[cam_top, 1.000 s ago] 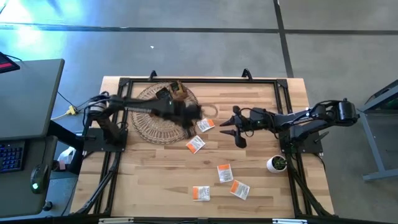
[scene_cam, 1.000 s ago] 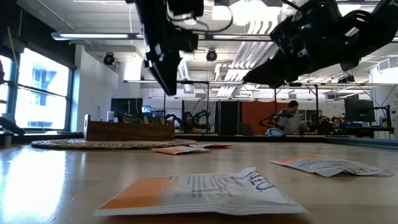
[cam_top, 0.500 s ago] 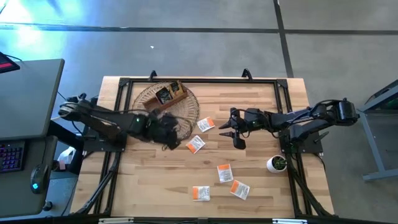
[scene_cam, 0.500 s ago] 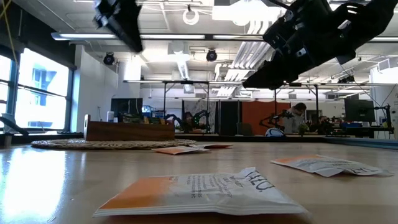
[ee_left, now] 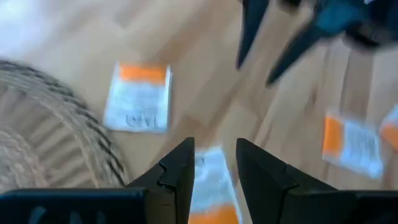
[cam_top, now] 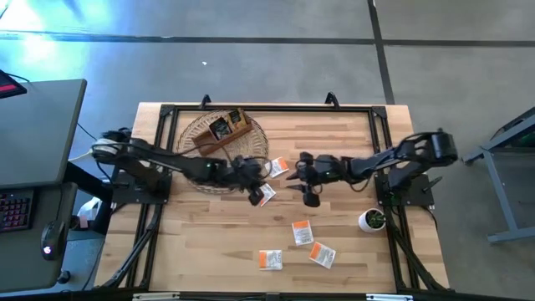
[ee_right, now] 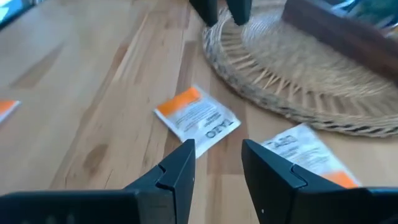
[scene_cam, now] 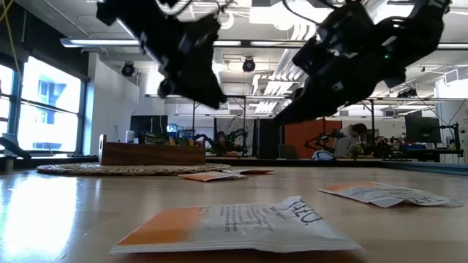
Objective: Pick & Place Tea
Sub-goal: Put the orange tea bag into the left section of the wooden organizer
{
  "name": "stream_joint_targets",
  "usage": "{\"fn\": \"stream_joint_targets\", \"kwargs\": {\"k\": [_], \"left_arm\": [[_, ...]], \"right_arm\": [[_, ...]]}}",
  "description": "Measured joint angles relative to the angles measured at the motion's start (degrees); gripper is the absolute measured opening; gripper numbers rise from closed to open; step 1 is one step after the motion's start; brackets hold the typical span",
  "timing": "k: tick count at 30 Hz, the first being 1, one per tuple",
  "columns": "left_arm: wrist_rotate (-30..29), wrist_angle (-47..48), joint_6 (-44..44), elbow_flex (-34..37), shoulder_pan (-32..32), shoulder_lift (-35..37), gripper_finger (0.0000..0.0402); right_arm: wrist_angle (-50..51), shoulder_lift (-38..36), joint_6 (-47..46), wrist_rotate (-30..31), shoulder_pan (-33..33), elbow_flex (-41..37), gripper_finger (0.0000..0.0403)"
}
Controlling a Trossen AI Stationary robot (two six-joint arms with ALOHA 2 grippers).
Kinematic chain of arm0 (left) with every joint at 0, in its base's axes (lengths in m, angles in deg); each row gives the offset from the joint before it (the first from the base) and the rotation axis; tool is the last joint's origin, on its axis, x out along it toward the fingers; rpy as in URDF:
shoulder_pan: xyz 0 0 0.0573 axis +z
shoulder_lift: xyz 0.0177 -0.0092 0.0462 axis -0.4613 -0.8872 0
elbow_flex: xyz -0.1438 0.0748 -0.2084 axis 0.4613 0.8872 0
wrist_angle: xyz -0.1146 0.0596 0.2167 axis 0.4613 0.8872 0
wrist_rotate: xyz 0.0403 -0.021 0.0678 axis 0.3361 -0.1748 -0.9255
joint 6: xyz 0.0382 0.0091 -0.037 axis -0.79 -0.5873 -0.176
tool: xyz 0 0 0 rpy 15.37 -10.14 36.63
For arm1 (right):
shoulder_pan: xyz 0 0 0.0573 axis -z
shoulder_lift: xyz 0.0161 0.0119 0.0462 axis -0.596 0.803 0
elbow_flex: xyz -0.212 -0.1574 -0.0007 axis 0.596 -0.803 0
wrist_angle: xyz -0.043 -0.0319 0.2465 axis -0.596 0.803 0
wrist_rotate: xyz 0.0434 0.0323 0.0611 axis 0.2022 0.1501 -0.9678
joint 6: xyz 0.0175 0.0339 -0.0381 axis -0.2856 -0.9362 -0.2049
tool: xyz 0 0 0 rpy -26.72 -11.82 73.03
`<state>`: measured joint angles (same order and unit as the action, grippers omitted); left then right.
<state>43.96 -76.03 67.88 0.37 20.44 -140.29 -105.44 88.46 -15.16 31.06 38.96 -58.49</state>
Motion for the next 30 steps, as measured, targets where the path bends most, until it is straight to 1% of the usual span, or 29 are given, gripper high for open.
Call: {"fn": "stream_joint_targets", "kwargs": {"k": [2,4,6,9,12,14,18,20,22,25,28,30], "left_arm": [[4.22,2.51,-1.17,0.31,1.17,-1.32,0.0115],[8.35,1.83,-0.89,0.28,2.1,-3.19,0.0115],[10.58,2.25,-0.85,0.15,2.62,-4.76,0.0115],[11.19,1.8,-0.66,0.18,2.54,-7.52,0.0115],[11.4,1.64,-2.23,0.33,2.56,-9.55,0.0115],[11.25,1.19,-5.98,0.2,2.88,-10.68,0.0115],[11.68,0.7,-16.14,0.22,2.97,-11.26,0.0115],[11.03,-0.04,-20.99,0.22,2.95,-11.26,0.0115],[9.8,-1.42,-23.63,0.22,2.91,-11.26,0.0115],[9.35,-4.2,-27.26,0.22,3.48,-11.26,0.0115],[12.45,-6.24,-29.8,0.19,5.04,-11.26,0.0115],[13.78,-6.86,-29.99,0.13,6.64,-11.26,0.0115]], "right_arm": [[0.74,3.25,0.01,0.12,-0.45,2.47,0.0129],[3.9,6.18,0.06,0.64,-0.66,4.74,0.0129],[7.03,8.31,0.06,0.85,-0.68,7.35,0.0129],[12.55,9.88,-0.15,0.59,-0.64,10.32,0.0129],[15.04,9.96,-1.46,-0.55,-0.66,11.59,0.0129],[14.77,9.7,-1.93,-1.0,-0.68,11.86,0.0129],[15.26,9.57,-2.01,-0.98,-0.64,11.86,0.0129],[16.21,9.57,-2.0,-1.01,-0.64,11.86,0.0129],[17.23,9.5,-1.91,-1.03,-0.66,11.86,0.0129],[20.89,8.09,-1.49,-1.32,-0.64,11.84,0.0129],[25.42,4.61,-1.44,-2.79,-0.64,11.8,0.0129],[28.8,1.66,-0.95,-2.82,-0.64,11.8,0.0129]]}}
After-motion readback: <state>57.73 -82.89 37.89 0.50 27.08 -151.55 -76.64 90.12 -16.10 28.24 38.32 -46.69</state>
